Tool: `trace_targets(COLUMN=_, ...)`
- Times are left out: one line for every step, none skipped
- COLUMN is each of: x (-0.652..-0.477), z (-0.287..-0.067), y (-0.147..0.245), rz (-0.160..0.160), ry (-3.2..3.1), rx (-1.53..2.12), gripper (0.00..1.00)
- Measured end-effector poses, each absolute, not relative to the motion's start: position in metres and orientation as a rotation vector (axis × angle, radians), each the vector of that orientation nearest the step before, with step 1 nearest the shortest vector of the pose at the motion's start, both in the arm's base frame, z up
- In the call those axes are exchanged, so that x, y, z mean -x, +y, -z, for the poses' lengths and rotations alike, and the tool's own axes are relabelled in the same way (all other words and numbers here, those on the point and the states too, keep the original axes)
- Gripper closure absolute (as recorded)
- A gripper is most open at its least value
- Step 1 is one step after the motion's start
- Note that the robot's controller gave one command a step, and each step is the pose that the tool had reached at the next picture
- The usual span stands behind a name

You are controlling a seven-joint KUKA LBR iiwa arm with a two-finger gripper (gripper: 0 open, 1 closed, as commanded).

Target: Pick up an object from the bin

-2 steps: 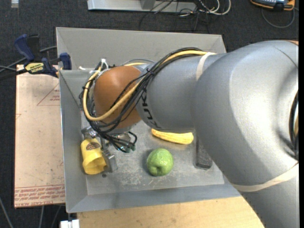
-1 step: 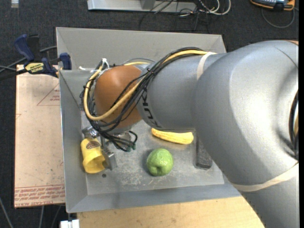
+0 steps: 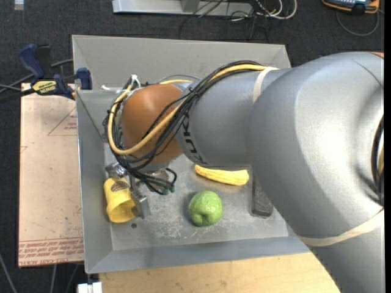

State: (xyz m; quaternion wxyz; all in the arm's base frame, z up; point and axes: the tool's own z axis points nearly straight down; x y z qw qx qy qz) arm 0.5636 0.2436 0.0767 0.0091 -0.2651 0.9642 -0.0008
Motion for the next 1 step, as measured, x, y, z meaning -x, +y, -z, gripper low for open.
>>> trace_targets(x=-0.5731, z=-0.0765, y=0.2385, rz=-0.006, ry=3.001, rx=0.814, gripper=1.00)
